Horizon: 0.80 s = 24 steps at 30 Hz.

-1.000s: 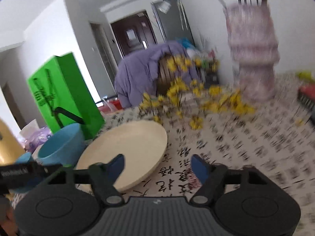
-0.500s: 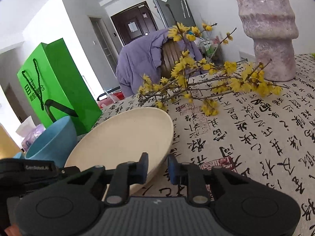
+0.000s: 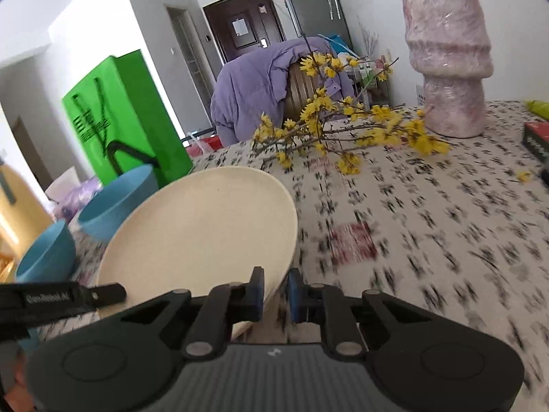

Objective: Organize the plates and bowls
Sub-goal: 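Carry the cream plate with both tools toward the plate stack by the black bag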

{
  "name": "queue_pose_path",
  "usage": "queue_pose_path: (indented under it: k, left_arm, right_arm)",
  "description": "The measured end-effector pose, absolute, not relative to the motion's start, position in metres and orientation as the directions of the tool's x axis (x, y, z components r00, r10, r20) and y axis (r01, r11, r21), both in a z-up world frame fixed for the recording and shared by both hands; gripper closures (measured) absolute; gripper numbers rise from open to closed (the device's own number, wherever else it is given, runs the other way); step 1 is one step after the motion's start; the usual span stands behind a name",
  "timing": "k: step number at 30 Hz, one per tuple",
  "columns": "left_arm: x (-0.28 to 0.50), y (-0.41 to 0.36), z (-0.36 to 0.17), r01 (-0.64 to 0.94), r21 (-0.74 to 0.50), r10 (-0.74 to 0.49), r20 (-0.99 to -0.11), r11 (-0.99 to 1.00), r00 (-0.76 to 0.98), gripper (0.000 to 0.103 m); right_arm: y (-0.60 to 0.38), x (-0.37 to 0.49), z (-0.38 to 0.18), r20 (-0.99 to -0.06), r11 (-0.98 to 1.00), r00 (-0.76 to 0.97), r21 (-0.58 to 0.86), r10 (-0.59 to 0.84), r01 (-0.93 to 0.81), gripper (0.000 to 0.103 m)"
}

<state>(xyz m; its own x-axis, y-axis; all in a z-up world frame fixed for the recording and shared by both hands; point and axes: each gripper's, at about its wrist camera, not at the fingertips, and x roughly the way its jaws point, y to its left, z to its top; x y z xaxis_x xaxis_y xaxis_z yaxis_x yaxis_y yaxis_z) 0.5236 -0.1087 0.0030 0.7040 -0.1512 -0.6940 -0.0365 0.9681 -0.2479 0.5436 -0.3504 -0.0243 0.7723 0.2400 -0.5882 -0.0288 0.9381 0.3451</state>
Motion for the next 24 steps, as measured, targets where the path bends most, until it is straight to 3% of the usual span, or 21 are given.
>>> queue_pose_path:
  k: [4,9,24]
  left_arm:
    - [0.474,-0.114,0.016,-0.010,-0.233,-0.157,-0.686,0.972,0.710,0.090]
    - [0.396,-0.102,0.022,0.013,-0.306,-0.226,-0.675,0.952,0.702,0.090]
    - [0.185,-0.090,0.003,-0.013,-0.259,-0.177,-0.695,0.966,0.696,0.089]
  right_arm:
    - [-0.355,0.491,-0.012,-0.577,0.942,0.782,0.335,0.234,-0.035,0.089]
    - [-0.366,0.415,-0.007,-0.549,0.922,0.790,0.382,0.274,-0.054,0.089]
    - [-0.351,0.208,-0.020,-0.539,0.917,0.778,0.382,0.322,-0.115,0.089]
